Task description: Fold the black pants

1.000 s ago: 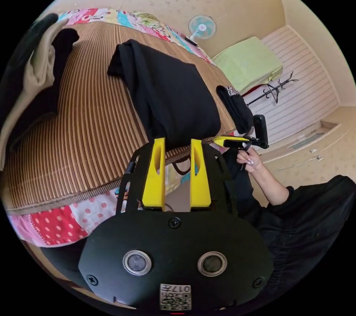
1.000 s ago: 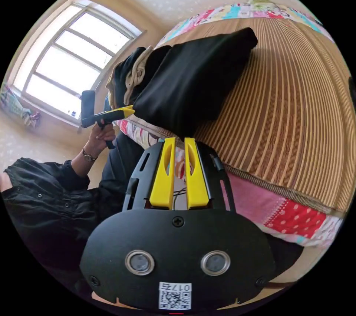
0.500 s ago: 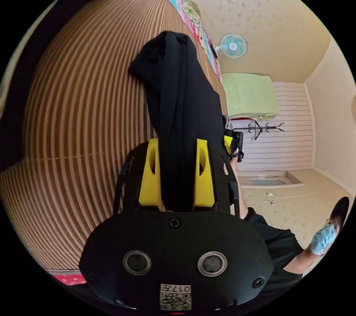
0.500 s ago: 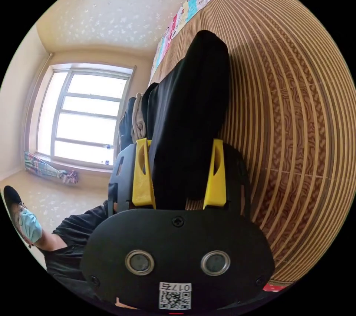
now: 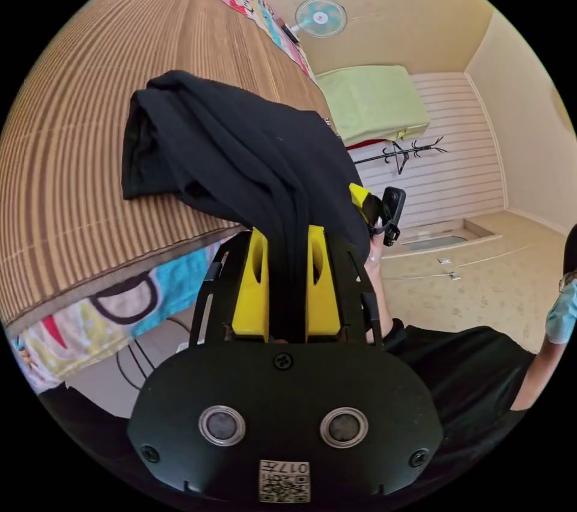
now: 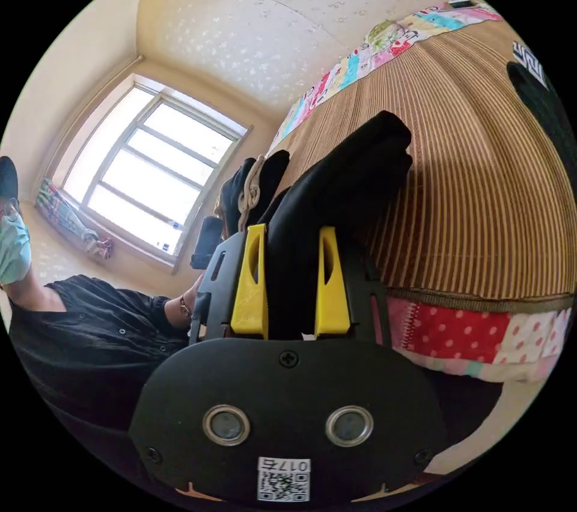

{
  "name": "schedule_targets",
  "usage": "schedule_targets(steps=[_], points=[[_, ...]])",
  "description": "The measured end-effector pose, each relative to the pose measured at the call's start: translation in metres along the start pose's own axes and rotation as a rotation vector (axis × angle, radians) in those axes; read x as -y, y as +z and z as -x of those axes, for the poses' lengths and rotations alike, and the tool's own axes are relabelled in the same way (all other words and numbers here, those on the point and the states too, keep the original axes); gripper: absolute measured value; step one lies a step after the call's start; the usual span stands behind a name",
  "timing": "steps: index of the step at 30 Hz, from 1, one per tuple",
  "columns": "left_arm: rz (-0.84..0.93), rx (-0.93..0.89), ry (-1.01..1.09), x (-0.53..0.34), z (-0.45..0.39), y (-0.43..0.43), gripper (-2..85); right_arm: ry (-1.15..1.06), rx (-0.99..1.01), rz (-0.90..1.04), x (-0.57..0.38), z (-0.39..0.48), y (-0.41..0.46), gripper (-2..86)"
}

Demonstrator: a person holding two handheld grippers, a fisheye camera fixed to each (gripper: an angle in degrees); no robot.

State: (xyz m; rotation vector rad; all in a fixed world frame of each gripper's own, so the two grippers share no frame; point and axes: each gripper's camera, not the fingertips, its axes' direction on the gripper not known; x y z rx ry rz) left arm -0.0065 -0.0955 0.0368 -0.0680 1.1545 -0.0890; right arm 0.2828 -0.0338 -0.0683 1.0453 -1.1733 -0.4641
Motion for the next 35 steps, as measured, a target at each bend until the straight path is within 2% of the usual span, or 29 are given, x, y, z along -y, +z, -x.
schedule_targets(steps=[4, 9, 11, 14, 16, 18, 20, 23, 25, 28, 30, 33, 35], points=[[0.000, -0.113, 0.057, 0.046, -0.047, 0.062, 9.3, -0.133, -0.240, -0.008, 0.044, 0.029, -0.104, 12.0], [-0.004, -0.211, 0.183, 0.130, -0.130, 0.163, 9.6, -0.147, -0.451, -0.069, 0.093, 0.028, -0.235, 12.4], [0.007, -0.179, 0.223, 0.155, -0.146, 0.201, 10.2, -0.072, -0.551, -0.069, 0.111, 0.003, -0.278, 12.8], [0.115, -0.110, 0.171, 0.156, -0.139, 0.245, 11.1, 0.175, -0.808, -0.019, 0.127, -0.053, -0.325, 12.9], [0.140, -0.106, 0.277, 0.128, -0.134, 0.245, 9.8, 0.334, -1.081, 0.017, 0.120, -0.074, -0.337, 8.8], [0.140, 0.051, 0.418, 0.073, -0.119, 0.223, 7.0, 0.370, -1.184, -0.022, 0.107, -0.072, -0.333, 5.0], [0.115, 0.211, 0.510, 0.027, -0.101, 0.195, 6.5, 0.313, -1.120, -0.111, 0.087, -0.060, -0.321, 3.1], [-0.065, 0.509, 0.499, -0.041, -0.063, 0.114, 4.6, 0.204, -0.780, -0.297, 0.044, -0.032, -0.291, 1.5], [-0.203, 0.661, 0.424, -0.074, -0.044, 0.049, 3.8, 0.080, -0.500, -0.446, 0.001, 0.001, -0.258, 1.1], [-0.450, 0.829, 0.248, -0.120, -0.024, -0.072, 3.8, 0.086, -0.265, -0.645, -0.053, 0.041, -0.216, 0.6], [-0.676, 0.930, 0.146, -0.156, -0.025, -0.170, 4.4, 0.119, -0.126, -0.728, -0.077, 0.059, -0.191, 0.5], [-0.936, 1.116, 0.000, -0.189, -0.033, -0.270, 6.2, 0.079, 0.130, -0.811, -0.098, 0.086, -0.156, 0.4], [-1.005, 1.134, -0.104, -0.195, -0.023, -0.318, 7.5, -0.009, 0.215, -0.830, -0.096, 0.111, -0.142, 0.4]])
